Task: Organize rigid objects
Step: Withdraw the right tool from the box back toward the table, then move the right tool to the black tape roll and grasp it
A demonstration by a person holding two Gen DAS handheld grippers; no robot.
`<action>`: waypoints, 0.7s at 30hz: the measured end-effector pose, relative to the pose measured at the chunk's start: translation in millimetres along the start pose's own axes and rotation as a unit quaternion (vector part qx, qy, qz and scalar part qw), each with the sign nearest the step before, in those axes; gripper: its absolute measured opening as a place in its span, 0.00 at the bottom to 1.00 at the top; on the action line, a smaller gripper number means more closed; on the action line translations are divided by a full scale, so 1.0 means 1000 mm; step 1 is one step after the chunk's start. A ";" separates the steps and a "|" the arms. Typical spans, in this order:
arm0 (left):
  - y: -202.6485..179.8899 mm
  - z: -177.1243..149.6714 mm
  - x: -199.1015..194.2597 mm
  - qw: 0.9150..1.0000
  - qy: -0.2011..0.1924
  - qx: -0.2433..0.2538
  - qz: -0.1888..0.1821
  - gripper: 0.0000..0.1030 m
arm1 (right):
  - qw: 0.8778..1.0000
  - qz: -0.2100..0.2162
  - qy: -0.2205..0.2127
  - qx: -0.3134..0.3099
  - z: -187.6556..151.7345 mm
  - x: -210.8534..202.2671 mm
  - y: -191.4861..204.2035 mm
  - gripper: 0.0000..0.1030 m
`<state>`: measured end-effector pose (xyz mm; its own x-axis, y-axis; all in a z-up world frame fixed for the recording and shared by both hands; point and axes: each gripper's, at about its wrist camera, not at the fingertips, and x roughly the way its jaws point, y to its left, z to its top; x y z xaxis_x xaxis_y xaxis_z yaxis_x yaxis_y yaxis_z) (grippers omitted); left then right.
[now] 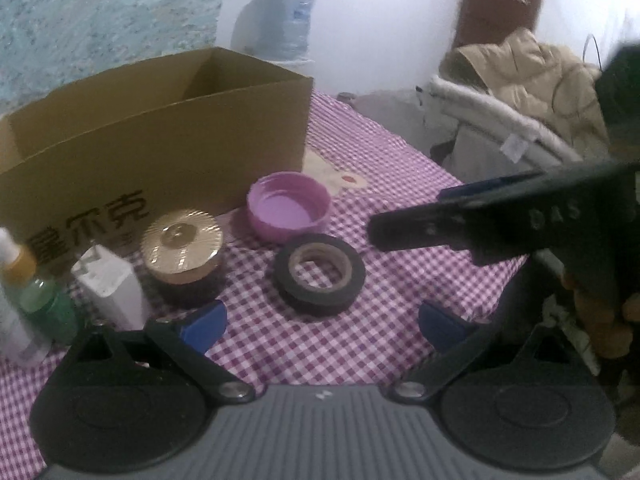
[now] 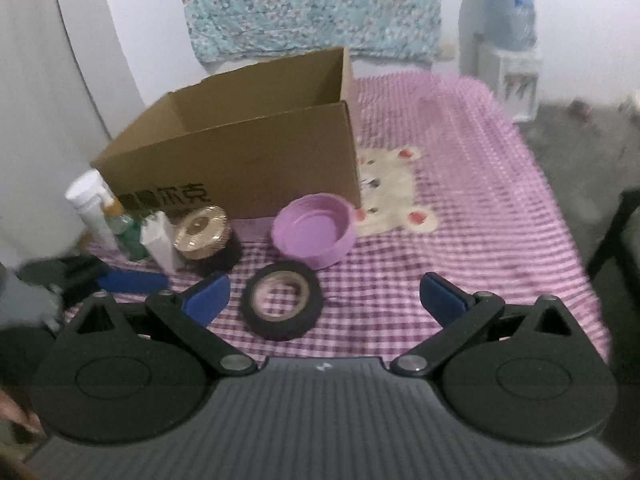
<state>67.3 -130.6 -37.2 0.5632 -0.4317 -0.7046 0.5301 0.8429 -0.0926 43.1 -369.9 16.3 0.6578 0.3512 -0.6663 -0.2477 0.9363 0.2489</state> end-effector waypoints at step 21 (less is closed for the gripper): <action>-0.008 0.012 0.039 0.999 0.018 0.032 0.021 0.59 | 0.996 0.063 0.048 0.034 0.003 0.050 -0.009 0.44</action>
<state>92.3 -158.4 -55.3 0.5623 -0.3841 -0.7323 0.5466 0.8372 -0.0195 80.2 -360.4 -17.6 0.5527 0.4666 -0.6905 -0.2732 0.8842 0.3789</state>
